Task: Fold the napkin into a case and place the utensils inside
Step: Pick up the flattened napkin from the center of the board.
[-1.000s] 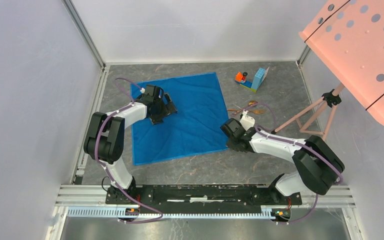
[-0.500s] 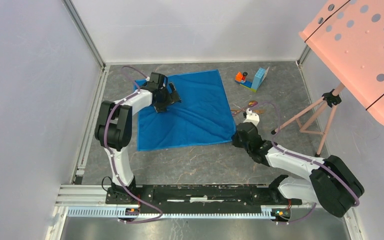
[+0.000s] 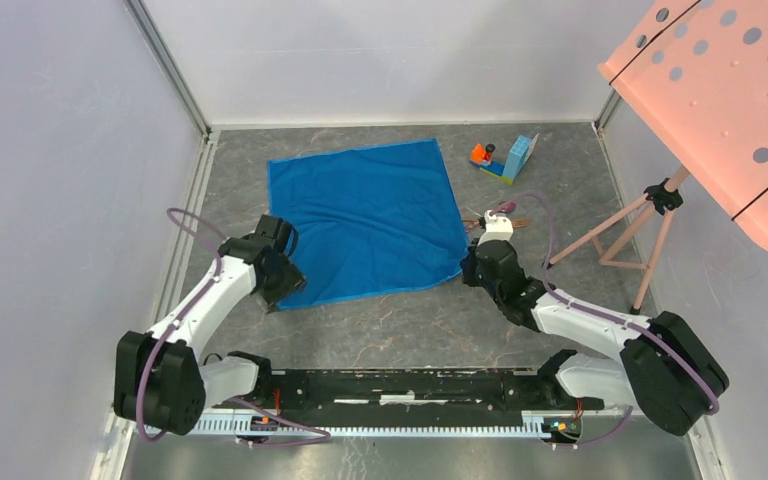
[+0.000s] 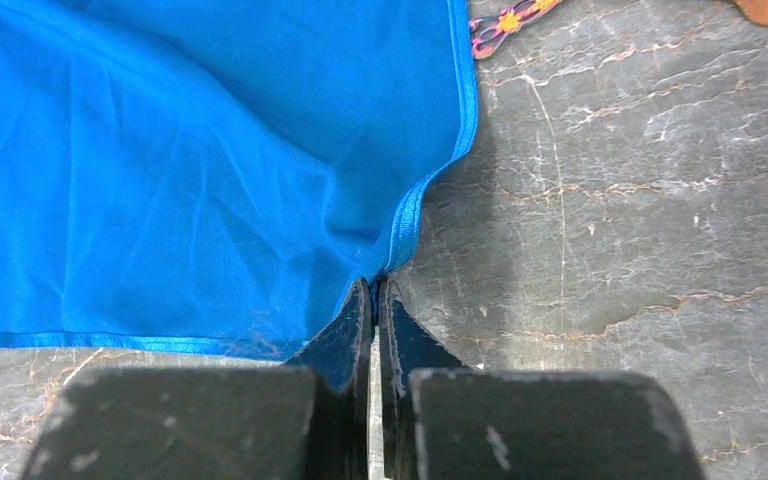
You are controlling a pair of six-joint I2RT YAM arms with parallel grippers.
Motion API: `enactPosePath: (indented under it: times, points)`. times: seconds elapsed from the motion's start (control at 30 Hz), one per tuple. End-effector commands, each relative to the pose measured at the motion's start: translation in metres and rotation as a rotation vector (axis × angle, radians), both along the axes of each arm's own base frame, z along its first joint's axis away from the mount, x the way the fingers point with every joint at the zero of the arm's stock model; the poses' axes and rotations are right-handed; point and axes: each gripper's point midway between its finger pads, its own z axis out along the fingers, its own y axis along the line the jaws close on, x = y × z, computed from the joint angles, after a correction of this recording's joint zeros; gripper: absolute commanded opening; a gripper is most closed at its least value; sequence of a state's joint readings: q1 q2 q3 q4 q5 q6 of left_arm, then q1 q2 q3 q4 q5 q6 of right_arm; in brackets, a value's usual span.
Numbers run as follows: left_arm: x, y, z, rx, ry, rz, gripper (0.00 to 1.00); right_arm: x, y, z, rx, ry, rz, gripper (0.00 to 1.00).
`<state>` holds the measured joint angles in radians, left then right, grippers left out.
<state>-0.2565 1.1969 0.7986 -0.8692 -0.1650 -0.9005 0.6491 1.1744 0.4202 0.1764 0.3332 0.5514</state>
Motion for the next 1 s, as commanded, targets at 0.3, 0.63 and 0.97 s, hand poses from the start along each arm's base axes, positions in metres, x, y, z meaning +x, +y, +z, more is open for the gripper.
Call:
enactPosePath:
  times: [0.3,0.63,0.97]
  points:
    - [-0.021,0.045,-0.022,0.093,0.125,0.328,0.56,0.006,0.007,0.017,0.026,-0.055,0.033,0.0]
    - [-0.003,0.041,-0.036,0.087,0.165,0.345,0.57,0.007,0.005,0.014,0.013,-0.051,0.022,0.0]
    - [-0.006,0.036,-0.069,0.047,0.221,0.388,0.52,0.007,0.002,0.012,0.003,-0.051,0.013,0.0]
